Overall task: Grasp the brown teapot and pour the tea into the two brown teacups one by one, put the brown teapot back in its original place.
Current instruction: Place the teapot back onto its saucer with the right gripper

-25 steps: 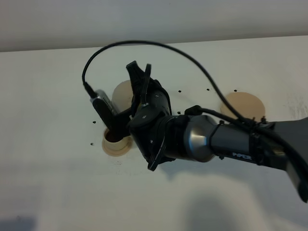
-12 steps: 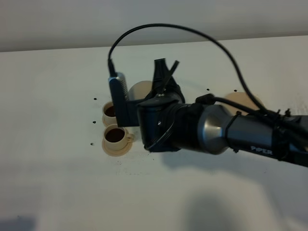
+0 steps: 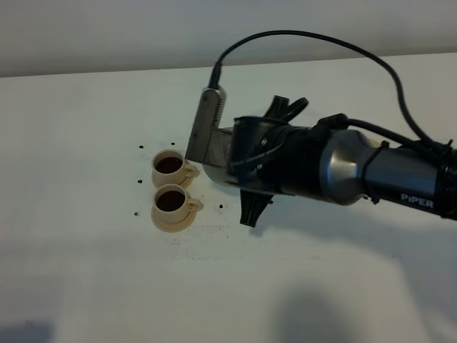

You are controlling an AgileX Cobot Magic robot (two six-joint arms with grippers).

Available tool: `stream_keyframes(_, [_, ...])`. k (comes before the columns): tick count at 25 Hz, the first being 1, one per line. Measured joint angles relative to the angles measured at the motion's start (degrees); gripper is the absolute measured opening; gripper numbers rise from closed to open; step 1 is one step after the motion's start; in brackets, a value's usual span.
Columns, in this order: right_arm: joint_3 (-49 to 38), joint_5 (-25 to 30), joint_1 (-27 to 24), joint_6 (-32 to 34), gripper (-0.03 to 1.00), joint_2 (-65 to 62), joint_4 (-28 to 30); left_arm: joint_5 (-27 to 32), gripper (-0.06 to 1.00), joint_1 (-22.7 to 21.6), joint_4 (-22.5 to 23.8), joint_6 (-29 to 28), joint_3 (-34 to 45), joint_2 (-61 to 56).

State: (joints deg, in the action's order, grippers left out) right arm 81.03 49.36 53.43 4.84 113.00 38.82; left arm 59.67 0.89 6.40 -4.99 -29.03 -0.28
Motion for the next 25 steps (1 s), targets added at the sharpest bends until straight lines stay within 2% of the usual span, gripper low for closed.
stream_keyframes(11, [0.0,0.2,-2.8,0.1,0.13,-0.1,-18.0,0.0,0.61,0.0,0.0,0.0,0.0,0.0])
stream_keyframes(17, [0.0,0.4,-3.7,0.1,0.13,-0.1,-23.7,0.0,0.61,0.0,0.0,0.0,0.0,0.0])
stream_keyframes(25, [0.0,2.1,-3.9,-0.1,0.13,-0.1,-28.4,0.0,0.61,0.0,0.0,0.0,0.0,0.0])
